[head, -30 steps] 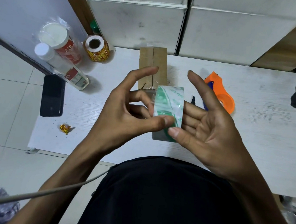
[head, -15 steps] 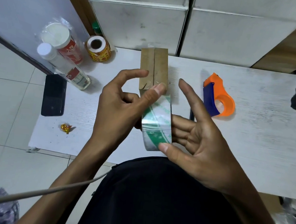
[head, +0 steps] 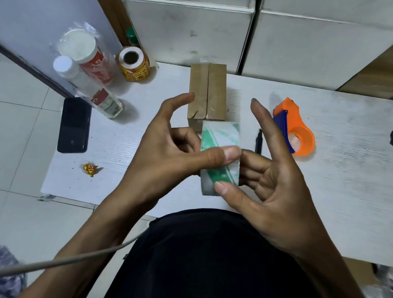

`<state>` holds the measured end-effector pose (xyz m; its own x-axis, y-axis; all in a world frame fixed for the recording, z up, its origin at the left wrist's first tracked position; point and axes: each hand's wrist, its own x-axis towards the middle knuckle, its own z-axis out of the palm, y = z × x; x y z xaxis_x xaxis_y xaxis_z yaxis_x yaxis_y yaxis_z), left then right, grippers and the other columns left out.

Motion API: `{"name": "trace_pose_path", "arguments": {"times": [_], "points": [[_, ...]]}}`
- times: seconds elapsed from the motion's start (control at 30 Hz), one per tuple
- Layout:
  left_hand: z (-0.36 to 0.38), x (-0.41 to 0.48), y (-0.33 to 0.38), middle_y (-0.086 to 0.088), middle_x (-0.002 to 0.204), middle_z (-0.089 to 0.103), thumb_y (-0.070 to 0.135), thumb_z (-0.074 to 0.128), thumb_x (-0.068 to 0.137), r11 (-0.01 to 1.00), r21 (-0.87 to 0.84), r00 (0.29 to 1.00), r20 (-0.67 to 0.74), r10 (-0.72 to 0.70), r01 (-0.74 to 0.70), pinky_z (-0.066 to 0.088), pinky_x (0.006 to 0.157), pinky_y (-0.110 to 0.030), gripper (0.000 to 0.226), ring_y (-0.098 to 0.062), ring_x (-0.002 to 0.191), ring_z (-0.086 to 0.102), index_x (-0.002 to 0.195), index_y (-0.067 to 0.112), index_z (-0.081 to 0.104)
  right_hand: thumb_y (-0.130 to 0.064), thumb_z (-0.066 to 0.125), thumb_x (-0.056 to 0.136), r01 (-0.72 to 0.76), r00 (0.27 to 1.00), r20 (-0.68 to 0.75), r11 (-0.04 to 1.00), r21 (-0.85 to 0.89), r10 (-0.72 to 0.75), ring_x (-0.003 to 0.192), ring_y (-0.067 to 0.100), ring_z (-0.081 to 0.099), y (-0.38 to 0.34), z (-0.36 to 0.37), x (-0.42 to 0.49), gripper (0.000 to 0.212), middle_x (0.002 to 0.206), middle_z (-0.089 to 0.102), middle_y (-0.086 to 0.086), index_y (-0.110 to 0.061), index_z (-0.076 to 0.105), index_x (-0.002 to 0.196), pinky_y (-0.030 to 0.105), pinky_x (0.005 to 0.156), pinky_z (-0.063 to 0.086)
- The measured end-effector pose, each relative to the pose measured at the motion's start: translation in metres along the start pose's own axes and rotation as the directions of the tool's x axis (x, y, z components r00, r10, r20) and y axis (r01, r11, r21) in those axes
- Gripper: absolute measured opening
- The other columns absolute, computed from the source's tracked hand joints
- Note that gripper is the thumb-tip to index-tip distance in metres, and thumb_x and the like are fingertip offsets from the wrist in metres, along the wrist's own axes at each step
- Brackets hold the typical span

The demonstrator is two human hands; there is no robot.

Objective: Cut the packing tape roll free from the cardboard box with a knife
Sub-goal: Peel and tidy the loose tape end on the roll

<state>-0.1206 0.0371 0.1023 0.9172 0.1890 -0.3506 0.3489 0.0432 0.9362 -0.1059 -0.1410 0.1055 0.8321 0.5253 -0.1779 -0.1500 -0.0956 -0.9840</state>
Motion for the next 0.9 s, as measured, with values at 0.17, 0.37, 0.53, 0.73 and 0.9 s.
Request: {"name": "trace_pose_path", "arguments": {"times": [0.17,0.37,0.53,0.73,0.9], "points": [[0.005,0.001,-0.004,-0.042,0.095,0.064,0.039,0.087,0.054,0.994,-0.078,0.997,0.001,-0.077,0.077,0.056,0.069,-0.031,0.094,-0.040,0.081,0.073,0.139,0.023,0.049,0.008,0.067,0.087,0.029,0.999,0.037,0.994,-0.104,-0.025,0.102,0.012,0.072,0.001,-0.005,0.002,0.103,0.108,0.076,-0.005,-0.029,0.000,0.156,0.019,0.097,0.050],[0.008,0.008,-0.008,-0.038,0.102,0.068,0.043,0.079,0.068,0.977,-0.152,0.988,0.059,-0.141,0.148,0.047,0.078,-0.052,0.053,-0.042,0.083,0.066,0.113,0.015,0.073,0.004,0.067,0.089,0.025,0.995,0.099,0.986,-0.164,-0.009,0.105,0.005,0.070,0.007,-0.004,-0.001,0.105,0.110,0.075,-0.009,-0.038,-0.005,0.153,0.012,0.097,0.045],[0.008,0.021,-0.002,-0.020,0.097,0.066,0.035,0.072,0.080,0.971,-0.153,0.980,0.101,-0.172,0.186,0.041,0.078,-0.047,0.030,-0.033,0.087,0.058,0.102,0.016,0.078,0.004,0.067,0.088,0.050,0.994,0.106,0.989,-0.141,-0.035,0.105,0.007,0.070,0.007,-0.008,0.003,0.105,0.110,0.075,-0.002,-0.042,-0.003,0.152,0.015,0.099,0.046],[0.012,0.032,0.002,-0.023,0.101,0.071,0.043,0.060,0.097,0.995,0.049,0.993,0.080,-0.092,0.089,0.053,0.059,-0.043,0.030,-0.036,0.075,0.065,0.116,0.023,0.072,0.006,0.063,0.090,-0.007,0.999,0.044,0.998,-0.068,0.010,0.114,0.006,0.066,0.017,-0.010,0.011,0.104,0.119,0.073,-0.008,-0.037,-0.007,0.154,0.019,0.104,0.044],[0.011,0.031,-0.009,-0.007,0.116,0.071,0.038,0.081,0.080,0.994,0.109,0.983,0.183,0.003,-0.023,0.059,0.086,-0.037,0.045,-0.021,0.108,0.069,0.123,0.030,0.068,0.004,0.070,0.086,-0.058,0.997,-0.050,0.998,-0.001,0.058,0.112,0.011,0.069,0.028,-0.008,0.014,0.099,0.115,0.074,-0.002,-0.032,0.009,0.156,0.027,0.104,0.048]]}}
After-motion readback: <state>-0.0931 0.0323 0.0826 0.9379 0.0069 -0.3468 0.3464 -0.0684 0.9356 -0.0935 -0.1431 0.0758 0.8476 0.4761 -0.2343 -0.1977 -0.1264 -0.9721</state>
